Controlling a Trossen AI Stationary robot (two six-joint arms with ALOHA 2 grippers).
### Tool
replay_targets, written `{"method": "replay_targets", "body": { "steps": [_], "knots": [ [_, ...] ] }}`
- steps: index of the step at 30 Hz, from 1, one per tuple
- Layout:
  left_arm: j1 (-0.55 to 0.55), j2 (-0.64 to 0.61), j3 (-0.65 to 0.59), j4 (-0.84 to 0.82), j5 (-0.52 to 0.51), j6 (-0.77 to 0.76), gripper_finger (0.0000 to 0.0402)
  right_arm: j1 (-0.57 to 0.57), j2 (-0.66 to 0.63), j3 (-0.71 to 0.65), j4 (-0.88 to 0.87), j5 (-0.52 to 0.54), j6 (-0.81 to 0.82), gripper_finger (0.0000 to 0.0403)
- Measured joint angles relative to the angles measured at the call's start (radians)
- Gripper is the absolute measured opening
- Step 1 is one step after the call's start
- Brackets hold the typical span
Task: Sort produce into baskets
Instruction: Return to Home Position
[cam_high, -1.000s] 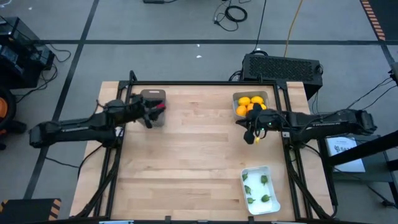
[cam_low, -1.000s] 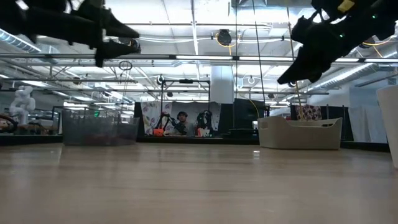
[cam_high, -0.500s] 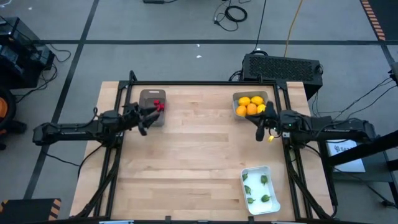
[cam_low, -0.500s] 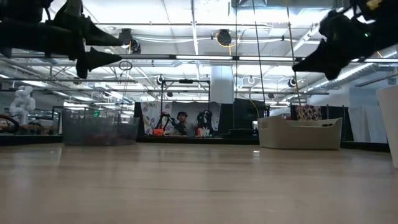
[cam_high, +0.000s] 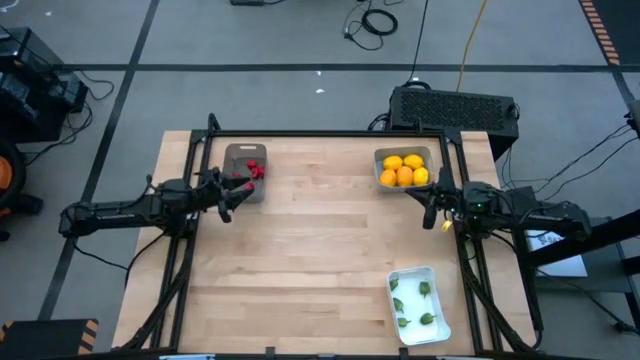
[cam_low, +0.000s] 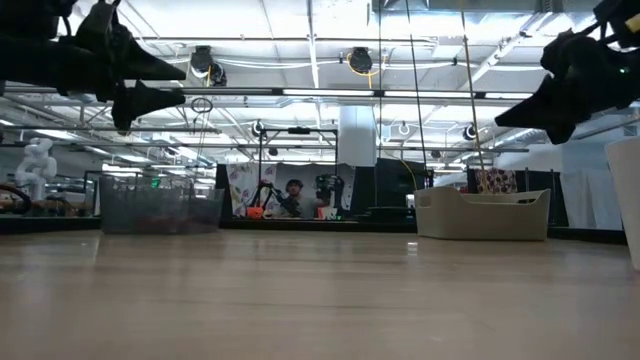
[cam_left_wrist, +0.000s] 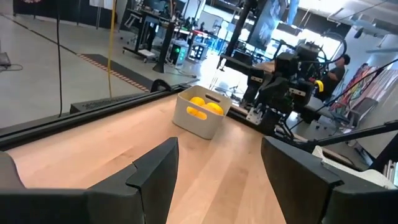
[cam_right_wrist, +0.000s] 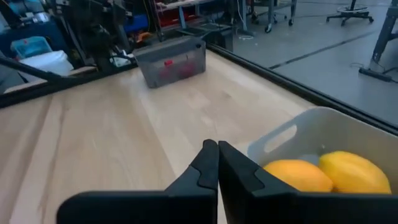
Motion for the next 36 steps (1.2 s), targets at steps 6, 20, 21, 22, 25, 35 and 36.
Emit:
{"method": "replay_targets", "body": {
  "steps": [6,20,21,22,25,35,36],
  "knots": [
    [0.000,-0.001,0.000,-0.016,0.000,0.001,0.0237,0.000,-0.051,-0.001,0.023,-0.015,-0.028,0.0000],
    [0.000,-0.001,-0.001,-0.013,0.071,0.008,0.0237,0.000,-0.053,-0.196,0.352,-0.314,-0.078,0.0000],
    [0.000,-0.001,-0.007,-0.001,0.071,0.012,0.0237,0.000,-0.054,-0.195,0.348,-0.321,-0.080,0.0000],
    [0.000,-0.001,-0.017,0.016,0.071,0.020,0.0237,0.000,-0.054,-0.195,0.344,-0.322,-0.083,0.0000],
    [0.000,-0.001,-0.075,0.110,0.072,0.023,0.0237,0.000,-0.062,-0.195,0.327,-0.319,-0.093,0.0000],
    [-0.001,0.001,-0.116,0.162,0.098,0.066,0.0237,0.000,-0.094,-0.195,0.325,-0.319,-0.158,0.0000],
    [-0.001,0.001,-0.116,0.161,0.099,0.075,0.0237,0.000,-0.095,-0.194,0.326,-0.319,-0.166,0.0000]
  ]
}}
